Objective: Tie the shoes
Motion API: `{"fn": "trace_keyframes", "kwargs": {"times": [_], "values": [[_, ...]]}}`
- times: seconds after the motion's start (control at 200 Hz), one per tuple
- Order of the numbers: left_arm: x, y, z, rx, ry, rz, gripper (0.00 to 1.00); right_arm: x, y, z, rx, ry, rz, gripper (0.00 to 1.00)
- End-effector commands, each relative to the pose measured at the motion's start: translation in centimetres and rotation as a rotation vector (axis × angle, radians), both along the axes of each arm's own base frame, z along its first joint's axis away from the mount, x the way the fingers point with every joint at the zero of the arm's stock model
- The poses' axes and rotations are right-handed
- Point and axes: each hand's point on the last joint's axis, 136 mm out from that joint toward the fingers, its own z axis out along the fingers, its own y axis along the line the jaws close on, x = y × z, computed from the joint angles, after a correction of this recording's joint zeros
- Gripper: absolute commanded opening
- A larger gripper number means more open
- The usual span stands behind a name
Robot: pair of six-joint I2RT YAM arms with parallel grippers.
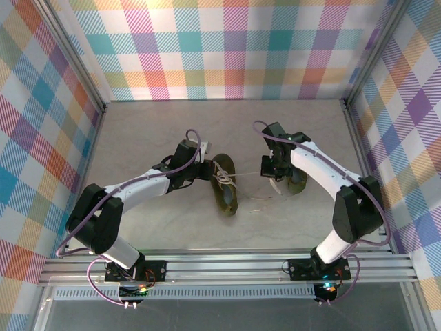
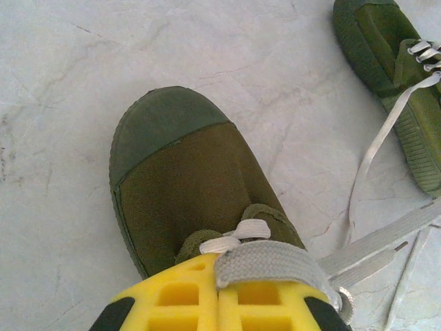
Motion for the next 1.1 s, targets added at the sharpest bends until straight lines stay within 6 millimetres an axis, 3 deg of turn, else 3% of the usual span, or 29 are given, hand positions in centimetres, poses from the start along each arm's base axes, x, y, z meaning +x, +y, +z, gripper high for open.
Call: {"fn": "trace_keyframes", "kwargs": {"times": [0.0, 0.22, 0.3, 0.385, 0.52, 0.67, 0.845, 0.975, 1.095], "values": [[0.3, 1.0, 1.0, -0.002, -0.024, 0.031, 0.0, 0.8, -2.1, 0.6, -0.107, -0.027, -0.054, 0.0], [0.1, 1.3, 0.5, 0.01, -0.016, 0.03, 0.0, 0.2, -5.7, 0.0, -0.245, -0.021, -0.107, 0.0], [0.1, 1.3, 0.3, 0.008, -0.012, 0.028, 0.0, -0.2, -5.8, 0.0, -0.245, -0.014, -0.105, 0.0], [0.1, 1.0, 0.4, -0.003, -0.004, 0.021, 0.0, -1.2, -4.4, 0.1, -0.164, 0.014, -0.072, 0.0], [0.1, 0.3, 0.9, -0.036, 0.004, 0.001, 0.0, -4.6, 0.6, 0.7, 0.101, 0.081, 0.03, 0.0], [0.3, 0.2, 1.5, -0.046, -0.002, 0.011, 0.0, -7.8, 8.0, 3.5, 0.423, 0.087, 0.168, 0.0], [0.5, 0.1, 2.0, -0.064, -0.006, 0.025, 0.0, -8.6, 16.6, 6.7, 0.713, 0.047, 0.318, 0.0], [0.6, 0.6, 2.0, -0.059, 0.004, 0.053, 0.0, -8.8, 21.3, 8.0, 0.832, 0.007, 0.386, 0.0], [0.7, 0.8, 2.1, -0.06, 0.003, 0.066, 0.0, -8.6, 24.4, 8.7, 0.912, -0.07, 0.409, 0.0]]}}
